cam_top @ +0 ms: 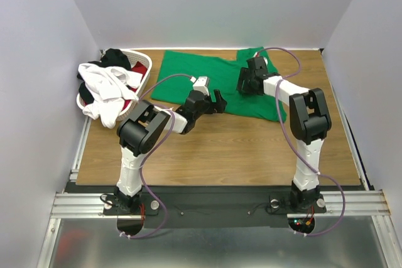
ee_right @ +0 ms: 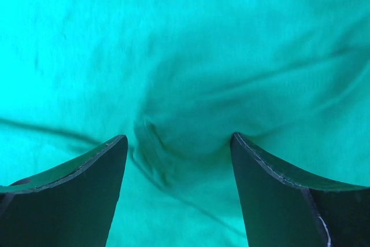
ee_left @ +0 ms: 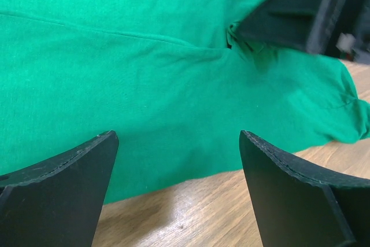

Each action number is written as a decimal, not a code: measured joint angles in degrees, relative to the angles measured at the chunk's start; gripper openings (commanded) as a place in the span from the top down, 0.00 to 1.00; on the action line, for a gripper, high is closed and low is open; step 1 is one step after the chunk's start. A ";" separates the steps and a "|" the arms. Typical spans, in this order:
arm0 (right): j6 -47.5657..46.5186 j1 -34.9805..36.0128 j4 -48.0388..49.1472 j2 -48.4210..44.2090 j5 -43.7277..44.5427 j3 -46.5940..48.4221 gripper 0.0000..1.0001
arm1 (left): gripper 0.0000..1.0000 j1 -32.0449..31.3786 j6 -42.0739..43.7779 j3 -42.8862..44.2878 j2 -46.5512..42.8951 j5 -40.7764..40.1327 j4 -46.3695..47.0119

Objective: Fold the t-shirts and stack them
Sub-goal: Fold the tshirt

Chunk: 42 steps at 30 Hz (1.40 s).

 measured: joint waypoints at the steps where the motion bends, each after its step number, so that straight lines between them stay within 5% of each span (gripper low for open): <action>1: -0.24 -0.02 0.20 0.98 0.48 1.29 0.23 | 0.03 0.00 -0.07 -0.57 0.00 -0.02 0.96; 23: -1.97 -1.60 0.63 5.75 6.60 16.92 0.21 | 0.03 -1.05 -0.87 -5.77 -1.46 -0.20 6.64; 35: -0.31 -1.70 1.05 -13.49 1.62 -8.72 0.21 | 0.01 -1.84 -1.38 -7.76 -9.55 -0.04 2.19; 42: 0.70 -1.70 0.79 -14.73 2.62 -17.57 0.21 | 0.01 1.92 0.33 -5.73 -13.70 -2.86 -1.64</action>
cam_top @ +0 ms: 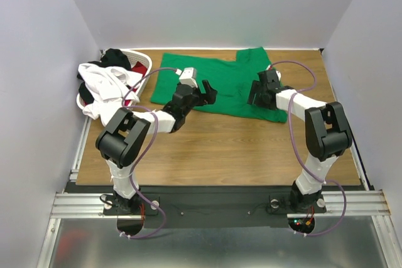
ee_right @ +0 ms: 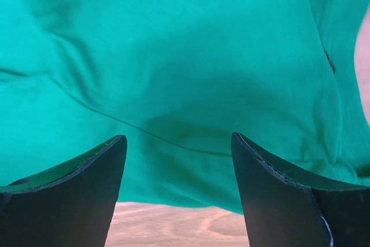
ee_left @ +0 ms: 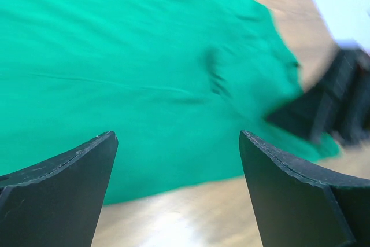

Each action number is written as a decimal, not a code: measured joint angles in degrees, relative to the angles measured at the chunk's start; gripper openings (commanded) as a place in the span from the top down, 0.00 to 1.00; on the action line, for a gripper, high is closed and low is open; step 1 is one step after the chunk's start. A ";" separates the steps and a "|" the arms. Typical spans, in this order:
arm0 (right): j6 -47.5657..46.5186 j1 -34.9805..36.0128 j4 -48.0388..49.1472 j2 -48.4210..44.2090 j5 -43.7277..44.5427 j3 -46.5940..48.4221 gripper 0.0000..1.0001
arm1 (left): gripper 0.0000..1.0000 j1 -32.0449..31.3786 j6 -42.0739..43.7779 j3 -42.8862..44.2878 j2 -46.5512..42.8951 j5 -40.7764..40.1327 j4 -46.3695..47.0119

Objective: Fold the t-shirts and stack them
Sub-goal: Fold the tshirt

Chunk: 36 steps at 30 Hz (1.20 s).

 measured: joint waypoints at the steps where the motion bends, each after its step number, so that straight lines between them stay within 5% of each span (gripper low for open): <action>1: 0.28 0.00 -0.17 0.00 0.35 -0.79 0.21 | 0.01 1.03 0.04 0.00 0.09 -0.20 -0.39; 36: 2.95 0.11 -0.50 -8.31 7.54 -14.75 0.16 | 0.07 1.29 -2.93 -12.66 -0.20 -0.42 2.27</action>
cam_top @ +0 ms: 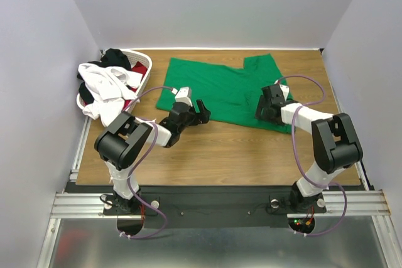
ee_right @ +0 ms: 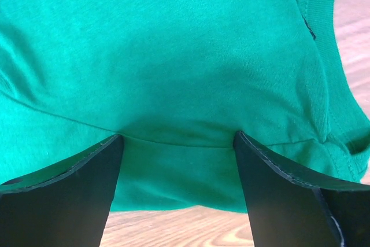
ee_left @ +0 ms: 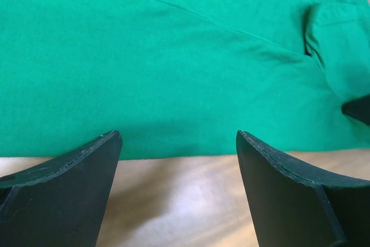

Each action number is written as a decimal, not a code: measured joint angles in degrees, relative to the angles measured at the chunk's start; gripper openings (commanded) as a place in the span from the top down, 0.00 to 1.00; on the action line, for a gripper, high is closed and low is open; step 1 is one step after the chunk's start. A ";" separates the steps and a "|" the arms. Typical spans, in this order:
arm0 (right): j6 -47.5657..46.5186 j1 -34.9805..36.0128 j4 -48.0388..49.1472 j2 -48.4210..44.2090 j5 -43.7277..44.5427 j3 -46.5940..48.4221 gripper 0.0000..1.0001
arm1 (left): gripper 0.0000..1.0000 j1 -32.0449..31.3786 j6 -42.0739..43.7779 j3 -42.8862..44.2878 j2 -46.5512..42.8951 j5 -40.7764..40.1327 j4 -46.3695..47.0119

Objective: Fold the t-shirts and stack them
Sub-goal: Fold the tshirt

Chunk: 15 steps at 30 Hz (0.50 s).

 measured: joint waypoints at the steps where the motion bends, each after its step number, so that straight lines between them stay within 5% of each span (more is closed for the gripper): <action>1: 0.02 -0.02 -0.24 -0.20 0.37 -0.24 0.15 | 0.07 -0.61 -0.31 -0.92 -0.42 -0.26 0.44; 10: 0.09 -0.74 -2.99 -3.15 1.97 -2.36 0.12 | 0.07 -6.27 -3.63 -8.63 -6.36 -3.10 1.73; 15: -1.42 -0.81 -6.84 -8.39 0.98 -2.29 0.10 | 0.05 -7.91 -4.90 -10.93 -12.52 -4.52 -4.92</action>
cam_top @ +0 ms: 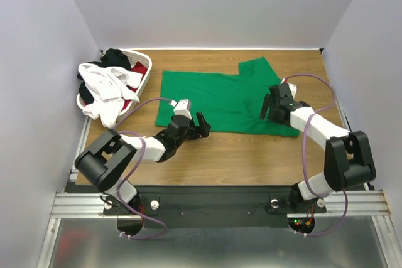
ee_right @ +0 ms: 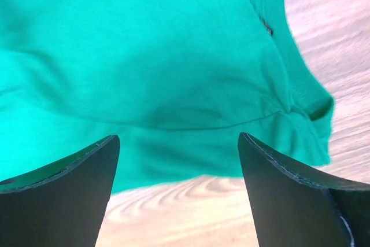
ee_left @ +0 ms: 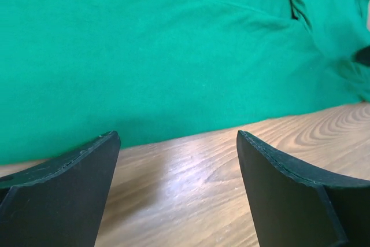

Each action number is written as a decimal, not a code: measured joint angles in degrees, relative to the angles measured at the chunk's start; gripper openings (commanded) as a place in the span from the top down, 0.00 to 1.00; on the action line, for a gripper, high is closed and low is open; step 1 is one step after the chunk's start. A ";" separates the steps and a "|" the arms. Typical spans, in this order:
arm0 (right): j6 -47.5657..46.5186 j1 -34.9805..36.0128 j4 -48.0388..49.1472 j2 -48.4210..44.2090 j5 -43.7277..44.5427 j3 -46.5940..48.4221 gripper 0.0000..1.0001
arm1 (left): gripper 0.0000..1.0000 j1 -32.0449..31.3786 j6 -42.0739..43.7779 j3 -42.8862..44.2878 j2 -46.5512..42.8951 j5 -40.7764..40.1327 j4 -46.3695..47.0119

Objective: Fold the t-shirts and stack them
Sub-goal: Fold the tshirt

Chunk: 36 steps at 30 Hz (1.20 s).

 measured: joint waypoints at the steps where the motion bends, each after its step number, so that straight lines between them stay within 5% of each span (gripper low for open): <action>1: -0.28 0.00 -0.52 -1.51 -0.42 0.28 0.08 | 0.03 -0.04 0.11 0.02 -1.77 -0.72 -2.23; 7: -2.56 0.00 -1.16 -6.54 -3.41 6.71 0.07 | 0.01 0.11 3.61 6.78 -7.58 -6.56 -12.41; 14: -3.91 0.00 1.75 2.75 -8.41 9.46 0.07 | 0.01 1.49 7.67 17.18 1.51 -10.56 -13.44; 22: -4.04 0.50 3.72 8.26 -11.50 4.42 0.07 | 0.02 1.86 9.14 16.85 9.27 -10.10 -15.67; 36: -0.83 2.10 11.15 -0.96 -13.27 -7.69 0.07 | 0.02 0.72 7.41 6.12 3.06 -9.29 -8.59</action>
